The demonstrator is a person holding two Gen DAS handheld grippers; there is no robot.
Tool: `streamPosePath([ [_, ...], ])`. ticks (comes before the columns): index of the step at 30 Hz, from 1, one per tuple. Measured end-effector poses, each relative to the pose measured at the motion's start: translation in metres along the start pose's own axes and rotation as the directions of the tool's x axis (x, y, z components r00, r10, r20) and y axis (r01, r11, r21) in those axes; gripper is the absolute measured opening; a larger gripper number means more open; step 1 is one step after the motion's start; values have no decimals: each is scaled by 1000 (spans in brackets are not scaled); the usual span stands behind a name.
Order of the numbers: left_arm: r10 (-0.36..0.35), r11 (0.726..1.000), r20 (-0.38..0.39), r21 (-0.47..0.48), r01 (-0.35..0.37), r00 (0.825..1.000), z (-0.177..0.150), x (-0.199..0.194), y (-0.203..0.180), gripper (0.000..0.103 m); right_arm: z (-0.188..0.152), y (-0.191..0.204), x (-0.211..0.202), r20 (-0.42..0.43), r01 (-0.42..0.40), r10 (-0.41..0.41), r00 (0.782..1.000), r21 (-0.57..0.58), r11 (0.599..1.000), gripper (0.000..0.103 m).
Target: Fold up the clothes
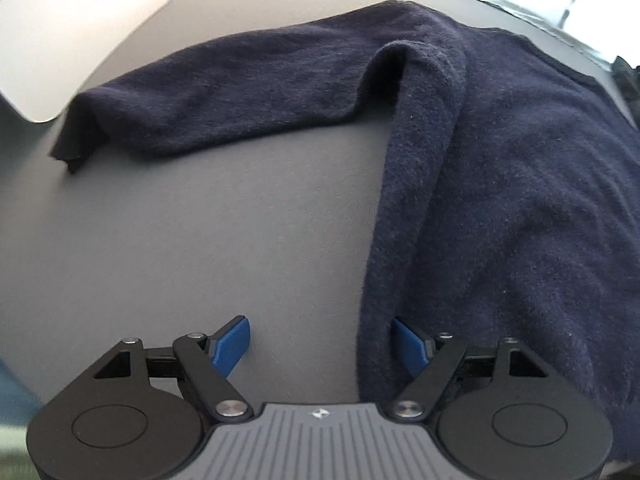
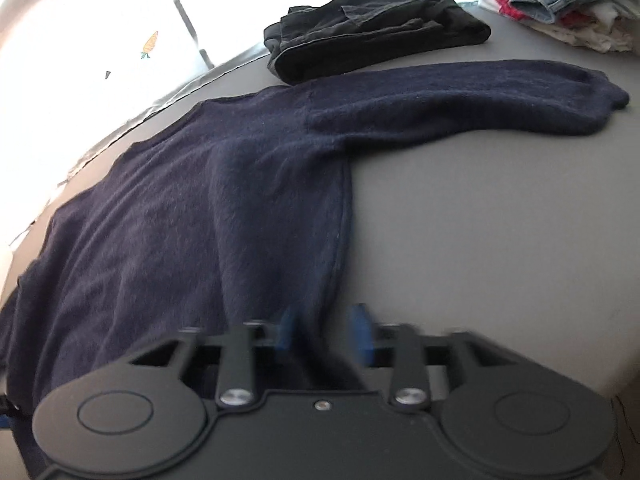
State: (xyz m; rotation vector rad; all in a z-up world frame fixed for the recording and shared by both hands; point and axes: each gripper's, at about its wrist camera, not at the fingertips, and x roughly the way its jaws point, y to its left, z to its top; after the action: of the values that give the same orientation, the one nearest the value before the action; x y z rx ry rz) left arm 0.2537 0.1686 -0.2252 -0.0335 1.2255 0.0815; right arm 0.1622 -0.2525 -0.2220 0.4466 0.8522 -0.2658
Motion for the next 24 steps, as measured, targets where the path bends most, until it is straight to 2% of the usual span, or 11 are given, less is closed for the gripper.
streamPosePath([
  [4,-26,997,15,69,25,1000,2,-2,4,80,-2,12,-17,138,208,-198,970,-64,976,5],
  [6,-44,997,33,71,42,998,3,-5,12,80,0,17,-16,131,275,-261,956,-105,956,5],
  [8,-62,996,51,72,58,997,5,-8,21,80,-3,33,-5,122,367,-349,929,-206,907,8],
  [9,-71,995,60,73,66,996,6,-9,25,80,-4,41,0,126,416,-396,909,-258,872,18],
  [10,-77,996,75,56,73,994,7,-12,31,80,-6,50,3,144,457,-434,890,-292,840,36],
  [12,-103,995,102,20,101,990,10,-18,44,81,-9,67,5,205,526,-485,850,-317,789,57],
  [13,-115,993,114,5,115,987,11,-21,49,82,-9,74,5,227,538,-489,842,-316,781,62],
  [15,-140,989,139,-25,144,980,13,-26,60,82,-4,87,3,251,511,-451,856,-286,810,84],
  [18,-144,985,198,-61,159,970,19,-36,73,81,4,108,3,271,428,-357,894,-275,861,95],
  [21,-132,977,260,-130,171,956,28,-45,91,81,7,130,12,249,327,-254,935,-318,890,98],
  [24,-115,937,293,-286,202,949,37,-42,119,82,6,147,33,192,226,-165,967,-358,906,99],
])
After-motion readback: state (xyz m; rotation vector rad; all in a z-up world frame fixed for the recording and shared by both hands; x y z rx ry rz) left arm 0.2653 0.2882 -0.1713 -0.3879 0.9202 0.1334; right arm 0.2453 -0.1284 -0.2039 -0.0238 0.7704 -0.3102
